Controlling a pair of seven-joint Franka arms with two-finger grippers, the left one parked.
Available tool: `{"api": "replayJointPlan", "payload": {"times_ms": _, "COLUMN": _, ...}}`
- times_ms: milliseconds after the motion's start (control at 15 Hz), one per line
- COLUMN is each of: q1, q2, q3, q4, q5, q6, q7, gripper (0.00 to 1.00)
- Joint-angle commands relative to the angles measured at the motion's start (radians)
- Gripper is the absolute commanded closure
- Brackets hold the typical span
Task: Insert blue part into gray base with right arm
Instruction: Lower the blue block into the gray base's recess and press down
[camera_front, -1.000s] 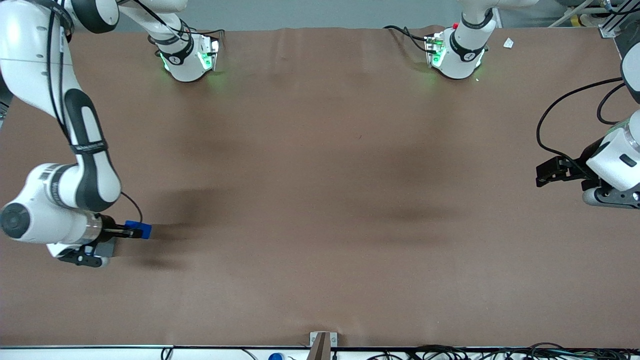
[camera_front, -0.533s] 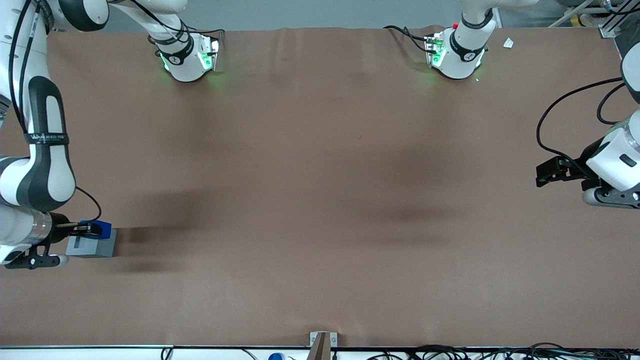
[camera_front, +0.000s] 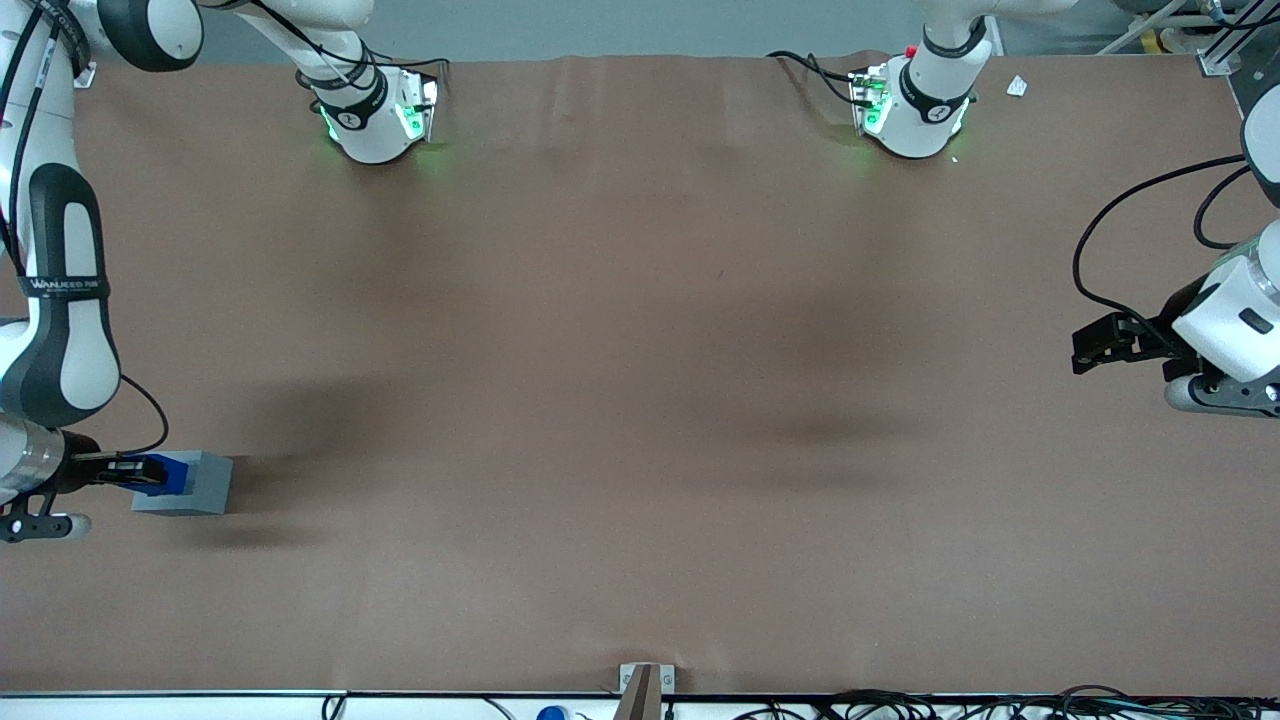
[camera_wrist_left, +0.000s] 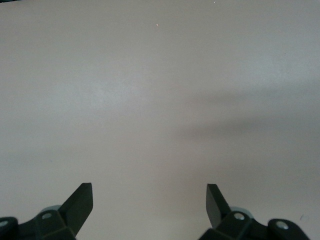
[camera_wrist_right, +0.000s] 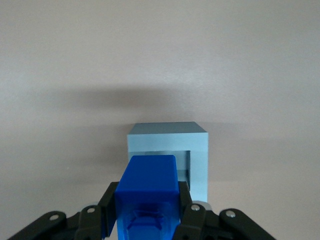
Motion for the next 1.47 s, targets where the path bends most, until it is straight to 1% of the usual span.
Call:
{"api": "replayJointPlan", "payload": {"times_ms": 0, "q1": -0.017, "q2": 0.008, "q3": 0.014, "q4": 0.003, "q5": -0.001, "q6": 0.015, "q7": 0.032, "gripper": 1.0}}
{"api": "replayJointPlan", "payload": {"times_ms": 333, "q1": -0.034, "q2": 0.029, "q3": 0.014, "q4": 0.002, "q5": 0.005, "q6": 0.009, "q7": 0.035, "gripper": 1.0}}
{"api": "replayJointPlan", "payload": {"times_ms": 533, "q1": -0.034, "q2": 0.039, "q3": 0.014, "q4": 0.0, "q5": 0.026, "q6": 0.003, "q7": 0.035, "gripper": 1.0}}
{"api": "replayJointPlan", "payload": {"times_ms": 1400, "q1": -0.045, "q2": 0.091, "q3": 0.014, "q4": 0.026, "q5": 0.025, "q6": 0.047, "q7": 0.028, "gripper": 1.0}}
